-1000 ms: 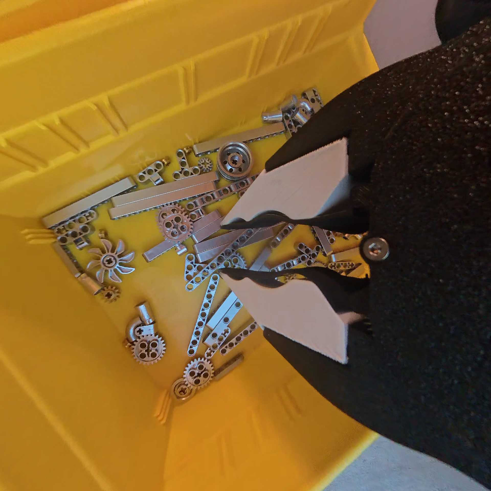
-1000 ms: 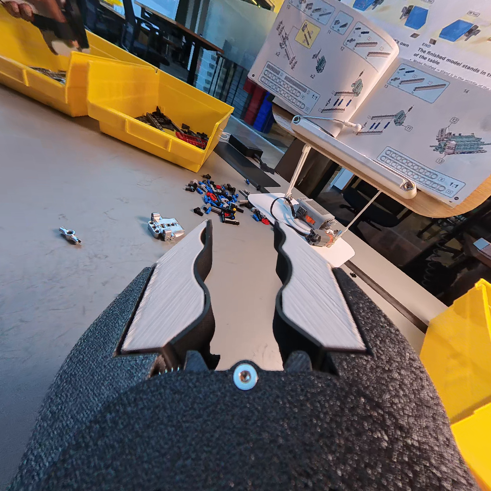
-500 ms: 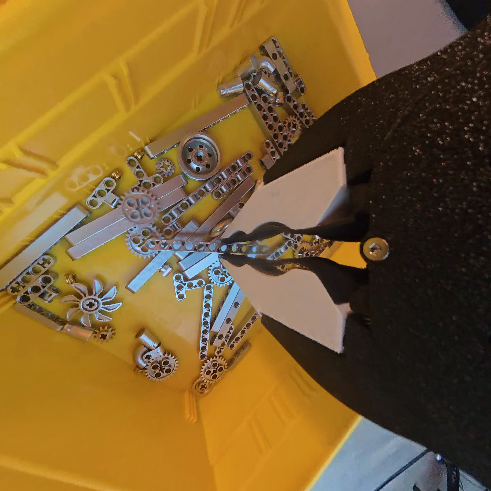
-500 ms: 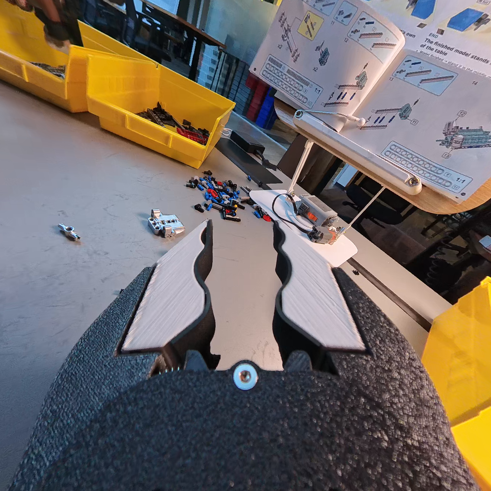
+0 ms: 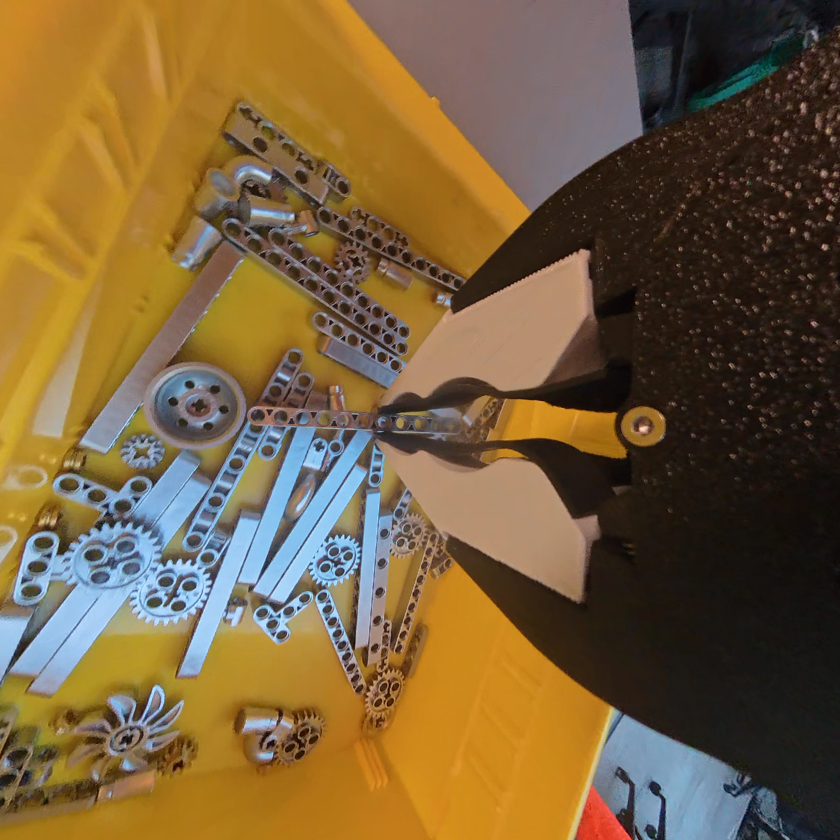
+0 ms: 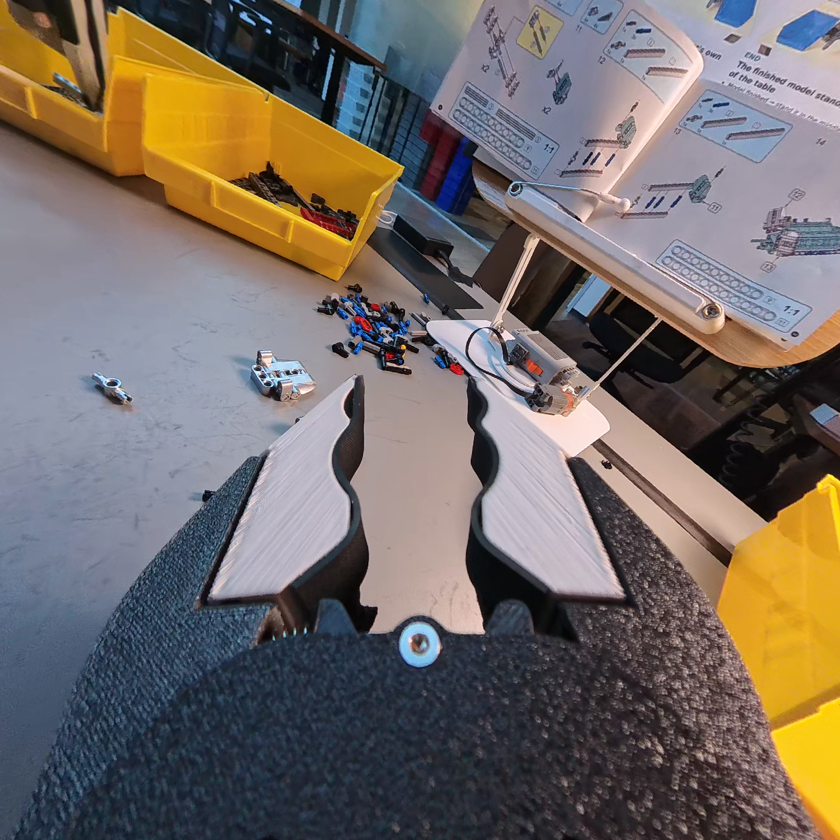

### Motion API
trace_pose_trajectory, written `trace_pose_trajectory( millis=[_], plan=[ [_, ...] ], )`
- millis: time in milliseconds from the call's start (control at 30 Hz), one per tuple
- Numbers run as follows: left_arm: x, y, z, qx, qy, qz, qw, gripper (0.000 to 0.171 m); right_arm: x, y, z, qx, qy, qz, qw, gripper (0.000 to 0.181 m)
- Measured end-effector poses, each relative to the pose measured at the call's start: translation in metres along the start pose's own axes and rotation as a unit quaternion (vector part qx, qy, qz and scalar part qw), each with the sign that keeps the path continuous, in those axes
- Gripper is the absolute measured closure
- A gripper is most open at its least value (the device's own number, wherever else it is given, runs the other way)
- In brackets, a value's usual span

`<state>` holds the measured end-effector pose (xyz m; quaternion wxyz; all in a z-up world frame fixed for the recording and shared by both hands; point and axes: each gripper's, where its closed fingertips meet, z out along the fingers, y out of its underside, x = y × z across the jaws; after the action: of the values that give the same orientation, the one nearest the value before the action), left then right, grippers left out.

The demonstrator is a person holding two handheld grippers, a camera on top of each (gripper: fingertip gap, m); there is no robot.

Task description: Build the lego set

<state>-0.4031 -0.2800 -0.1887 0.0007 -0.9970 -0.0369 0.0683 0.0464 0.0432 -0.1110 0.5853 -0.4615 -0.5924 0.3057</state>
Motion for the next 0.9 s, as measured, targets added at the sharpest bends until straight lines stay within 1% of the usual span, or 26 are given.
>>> trace_pose_trajectory(
  millis=[100,200,400,467,533,567,667,700,767,833,900],
  plan=[
    [0.011,0.006,0.001,-0.011,0.02,0.032,0.999,0.166,-0.001,0.0,0.0,-0.001,0.0,-0.003,1.0,0.137],
    [0.015,0.008,0.0,-0.014,0.024,0.051,0.998,0.165,-0.002,0.001,0.001,-0.003,0.0,-0.006,1.0,0.137],
    [0.017,0.008,-0.001,-0.013,0.028,0.056,0.998,0.165,-0.003,0.001,0.001,-0.005,0.0,-0.011,1.0,0.137],
    [0.015,0.008,-0.002,-0.013,0.018,0.058,0.998,0.165,-0.003,0.001,0.001,-0.005,0.0,-0.011,1.0,0.137],
    [0.009,0.011,-0.012,-0.012,-0.012,0.057,0.998,0.166,-0.002,0.001,0.001,-0.004,0.002,-0.012,1.0,0.137],
    [0.007,0.012,-0.021,-0.002,-0.033,0.057,0.998,0.166,-0.002,0.001,0.0,-0.004,0.003,-0.012,1.0,0.137],
    [0.012,0.013,-0.059,0.05,-0.082,0.057,0.994,0.166,0.0,0.002,0.0,-0.005,0.007,-0.009,1.0,0.137],
    [0.019,0.014,-0.07,0.066,-0.091,0.061,0.992,0.165,0.001,0.002,0.0,-0.004,0.006,-0.007,1.0,0.137],
    [0.044,0.012,-0.086,0.099,-0.086,0.079,0.988,0.165,0.002,0.002,0.0,-0.003,0.005,-0.005,1.0,0.137],
    [0.08,0.007,-0.095,0.125,-0.07,0.11,0.983,0.165,0.0,0.002,0.001,-0.003,0.003,-0.007,1.0,0.137],
    [0.125,-0.004,-0.097,0.153,-0.045,0.155,0.975,0.165,-0.001,0.002,0.001,-0.005,0.003,-0.012,1.0,0.137]
  ],
)
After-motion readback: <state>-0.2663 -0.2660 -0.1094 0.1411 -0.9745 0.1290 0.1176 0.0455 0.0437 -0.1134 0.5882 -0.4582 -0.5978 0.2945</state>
